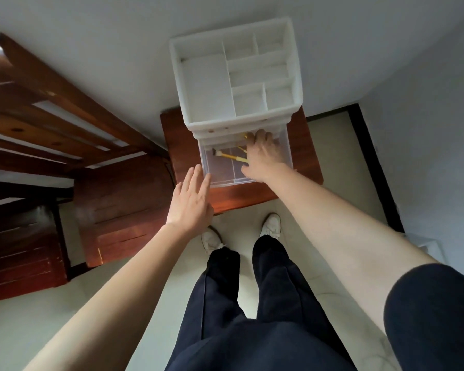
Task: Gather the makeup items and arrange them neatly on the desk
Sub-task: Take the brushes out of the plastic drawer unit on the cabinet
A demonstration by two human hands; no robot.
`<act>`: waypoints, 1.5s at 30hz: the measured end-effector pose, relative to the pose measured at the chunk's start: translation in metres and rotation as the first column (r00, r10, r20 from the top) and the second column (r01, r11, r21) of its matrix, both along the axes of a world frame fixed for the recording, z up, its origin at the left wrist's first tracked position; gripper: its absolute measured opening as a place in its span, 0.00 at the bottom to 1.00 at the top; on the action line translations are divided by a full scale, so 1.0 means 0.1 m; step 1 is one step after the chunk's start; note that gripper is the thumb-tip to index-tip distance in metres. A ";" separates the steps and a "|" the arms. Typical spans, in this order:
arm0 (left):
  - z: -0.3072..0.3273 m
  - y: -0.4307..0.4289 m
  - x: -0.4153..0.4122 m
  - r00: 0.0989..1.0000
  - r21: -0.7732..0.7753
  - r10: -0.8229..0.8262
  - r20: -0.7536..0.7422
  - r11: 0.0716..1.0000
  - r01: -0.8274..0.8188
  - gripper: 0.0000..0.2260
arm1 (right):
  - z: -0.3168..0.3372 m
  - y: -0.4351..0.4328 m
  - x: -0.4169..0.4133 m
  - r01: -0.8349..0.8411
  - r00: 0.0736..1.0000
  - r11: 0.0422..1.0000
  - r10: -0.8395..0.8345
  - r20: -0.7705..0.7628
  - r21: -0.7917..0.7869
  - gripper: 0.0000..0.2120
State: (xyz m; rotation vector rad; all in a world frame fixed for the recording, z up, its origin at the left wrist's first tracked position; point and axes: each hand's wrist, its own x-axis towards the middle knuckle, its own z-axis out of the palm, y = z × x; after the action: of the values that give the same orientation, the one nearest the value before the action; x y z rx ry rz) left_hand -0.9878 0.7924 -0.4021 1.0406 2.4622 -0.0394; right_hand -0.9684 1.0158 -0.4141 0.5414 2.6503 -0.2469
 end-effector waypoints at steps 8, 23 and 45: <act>-0.05 -0.01 -0.09 1.000 0.053 0.009 0.030 0.999 -0.010 0.30 | -0.14 -0.08 -0.16 -0.127 0.990 0.992 0.126 0.061 0.012 0.18; -0.01 0.27 -0.13 0.918 0.139 0.350 0.188 0.916 -0.378 0.36 | 0.23 0.16 0.90 0.687 0.638 0.676 -0.737 -0.224 -0.266 0.14; -0.14 0.91 -0.88 0.480 0.279 0.641 0.599 0.395 -0.876 0.26 | 0.15 0.67 -0.09 0.662 0.088 -0.143 -0.960 0.266 -0.736 0.12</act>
State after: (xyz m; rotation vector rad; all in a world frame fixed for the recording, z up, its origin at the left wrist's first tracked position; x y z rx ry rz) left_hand -1.0753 0.8835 -0.4165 -0.1149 2.3214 1.1685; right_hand -0.9778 1.0829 -0.3988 2.0534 1.5283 -1.9287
